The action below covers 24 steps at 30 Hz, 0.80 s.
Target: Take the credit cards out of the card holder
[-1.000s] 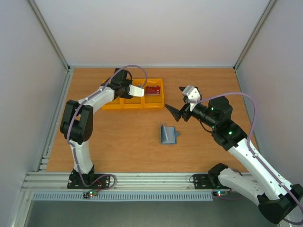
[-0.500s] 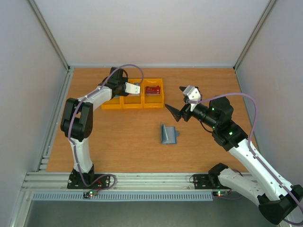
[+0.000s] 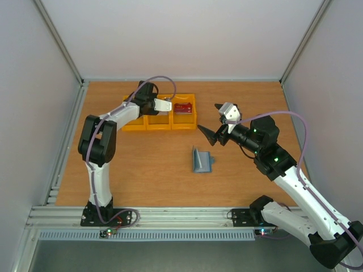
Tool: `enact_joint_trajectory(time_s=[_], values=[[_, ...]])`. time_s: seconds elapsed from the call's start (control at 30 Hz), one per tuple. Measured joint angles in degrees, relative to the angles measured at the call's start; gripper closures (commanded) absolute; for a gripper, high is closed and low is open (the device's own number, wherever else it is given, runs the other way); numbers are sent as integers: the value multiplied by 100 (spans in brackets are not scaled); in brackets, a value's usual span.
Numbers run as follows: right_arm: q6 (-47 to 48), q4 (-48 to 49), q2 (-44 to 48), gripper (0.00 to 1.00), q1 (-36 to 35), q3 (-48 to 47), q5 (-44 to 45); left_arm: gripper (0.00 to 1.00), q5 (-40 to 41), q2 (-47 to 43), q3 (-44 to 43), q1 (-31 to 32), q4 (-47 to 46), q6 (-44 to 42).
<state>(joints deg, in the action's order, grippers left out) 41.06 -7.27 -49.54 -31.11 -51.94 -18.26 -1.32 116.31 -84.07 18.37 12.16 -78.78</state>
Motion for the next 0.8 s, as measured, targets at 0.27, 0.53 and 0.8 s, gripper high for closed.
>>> enact_joint_trajectory(time_s=[0.27,0.53,0.8], values=[[24,-4,0,2,0,0,0,100,61,192,-254,0,81,494],[37,-4,2,1,0,0,-42,86,160,319,48,37,-321,203],[37,-20,50,1,0,0,-157,44,2,365,-173,39,-116,234]])
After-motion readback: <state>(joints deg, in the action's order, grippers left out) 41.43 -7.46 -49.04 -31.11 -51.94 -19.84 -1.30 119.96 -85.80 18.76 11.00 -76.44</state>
